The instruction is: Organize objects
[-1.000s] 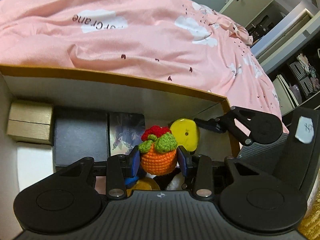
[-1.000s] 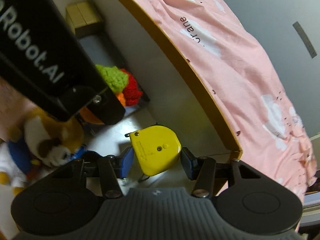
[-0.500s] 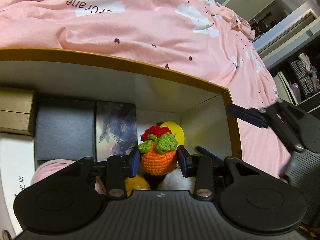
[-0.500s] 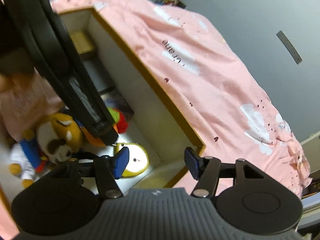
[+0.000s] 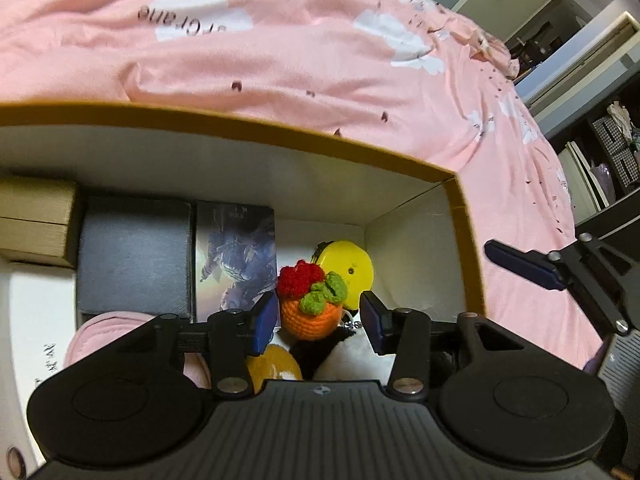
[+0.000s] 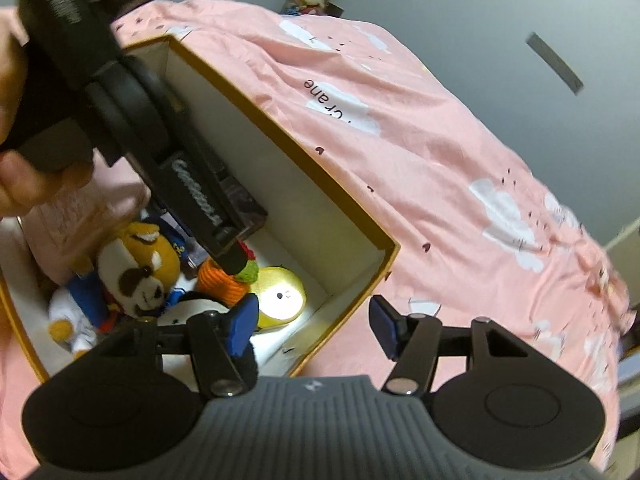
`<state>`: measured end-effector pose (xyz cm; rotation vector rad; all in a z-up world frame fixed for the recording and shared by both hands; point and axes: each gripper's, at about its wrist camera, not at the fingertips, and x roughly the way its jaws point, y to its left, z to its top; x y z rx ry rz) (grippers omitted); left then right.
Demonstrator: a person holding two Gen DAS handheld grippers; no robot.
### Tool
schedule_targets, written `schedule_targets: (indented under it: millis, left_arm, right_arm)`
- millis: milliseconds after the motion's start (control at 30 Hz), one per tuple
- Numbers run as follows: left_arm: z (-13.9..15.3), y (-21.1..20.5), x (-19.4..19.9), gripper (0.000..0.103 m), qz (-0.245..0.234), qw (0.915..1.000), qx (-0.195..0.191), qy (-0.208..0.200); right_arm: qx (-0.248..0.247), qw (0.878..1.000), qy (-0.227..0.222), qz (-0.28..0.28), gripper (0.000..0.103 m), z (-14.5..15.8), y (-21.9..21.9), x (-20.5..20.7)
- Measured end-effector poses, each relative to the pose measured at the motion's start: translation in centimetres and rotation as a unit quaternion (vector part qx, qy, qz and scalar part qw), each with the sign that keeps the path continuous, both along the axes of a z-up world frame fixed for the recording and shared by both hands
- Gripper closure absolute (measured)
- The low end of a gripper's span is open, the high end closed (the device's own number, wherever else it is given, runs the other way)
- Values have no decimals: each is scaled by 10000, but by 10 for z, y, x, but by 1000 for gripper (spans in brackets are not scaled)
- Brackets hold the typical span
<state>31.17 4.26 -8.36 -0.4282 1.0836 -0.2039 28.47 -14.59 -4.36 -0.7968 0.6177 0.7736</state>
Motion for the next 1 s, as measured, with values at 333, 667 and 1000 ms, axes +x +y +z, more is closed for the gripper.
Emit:
schedule_targets:
  millis: [333,667,1000]
  left_arm:
    - [64,-10,-71,45,212,9859,1326,-997]
    - [114,-9,-142,26,617,9625,1995,-1734]
    - [126,-8,-208,11,1318,9269,2510,-2459]
  right_arm:
    - [1357,9763,1372,-983,31,23,-16,-18]
    - [2342,9499,1529,-1395,20,45,-27,-70]
    - [3086,9289,1155,-1689,7,65,-40,-129]
